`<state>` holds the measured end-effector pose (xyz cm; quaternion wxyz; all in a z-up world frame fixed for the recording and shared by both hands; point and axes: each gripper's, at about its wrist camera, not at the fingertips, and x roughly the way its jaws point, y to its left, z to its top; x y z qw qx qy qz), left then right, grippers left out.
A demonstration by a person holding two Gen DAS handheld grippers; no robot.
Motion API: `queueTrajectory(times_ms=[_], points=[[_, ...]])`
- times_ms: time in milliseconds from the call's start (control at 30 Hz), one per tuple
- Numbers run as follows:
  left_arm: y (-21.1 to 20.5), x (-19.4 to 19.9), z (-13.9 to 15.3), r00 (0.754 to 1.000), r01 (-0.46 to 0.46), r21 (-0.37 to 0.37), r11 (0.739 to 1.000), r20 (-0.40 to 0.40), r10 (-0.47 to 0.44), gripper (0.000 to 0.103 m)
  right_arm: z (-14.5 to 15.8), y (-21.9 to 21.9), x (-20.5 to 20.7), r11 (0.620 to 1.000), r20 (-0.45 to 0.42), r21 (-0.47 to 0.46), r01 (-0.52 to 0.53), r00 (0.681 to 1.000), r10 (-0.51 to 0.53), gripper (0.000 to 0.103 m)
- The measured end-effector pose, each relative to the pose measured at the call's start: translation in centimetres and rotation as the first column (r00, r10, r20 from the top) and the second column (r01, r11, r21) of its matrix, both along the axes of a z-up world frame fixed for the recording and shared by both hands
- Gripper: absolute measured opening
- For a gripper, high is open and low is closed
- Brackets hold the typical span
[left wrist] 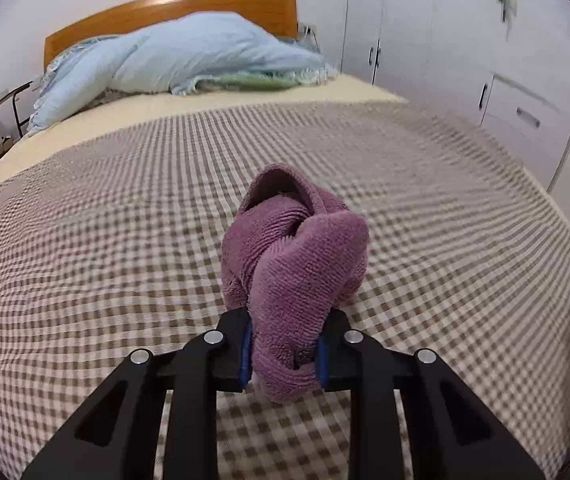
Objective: Collect trash
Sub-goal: 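Hold the red wrapper with right while left reaches and grasps the mauve cloth, then carry the mauve cloth with left while right carries the red wrapper to the bag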
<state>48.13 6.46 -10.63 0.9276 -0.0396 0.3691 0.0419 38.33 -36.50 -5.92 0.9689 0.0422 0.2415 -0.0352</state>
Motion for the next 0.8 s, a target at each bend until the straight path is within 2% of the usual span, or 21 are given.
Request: queueTrajectory(times_ms=[333, 567, 800], points=[[0.2, -8.4, 5.8, 0.99, 0.044, -0.101, 0.994, 0.138, -0.03, 0.021, 0.8, 2.1, -3.5, 0.991, 0.066, -0.089, -0.1, 0.992, 0.106, 0.045], [-1.2, -14.4, 8.7, 0.98, 0.057, -0.079, 0.995, 0.195, -0.041, 0.021, 1.4, 2.2, -6.2, 0.981, 0.087, -0.098, -0.169, 0.98, 0.177, 0.045], [-4.5, -20.3, 11.1, 0.968, 0.086, -0.015, 0.996, 0.237, -0.08, 0.021, 2.2, 2.7, -9.7, 0.968, 0.115, -0.092, -0.233, 0.963, 0.243, 0.045]])
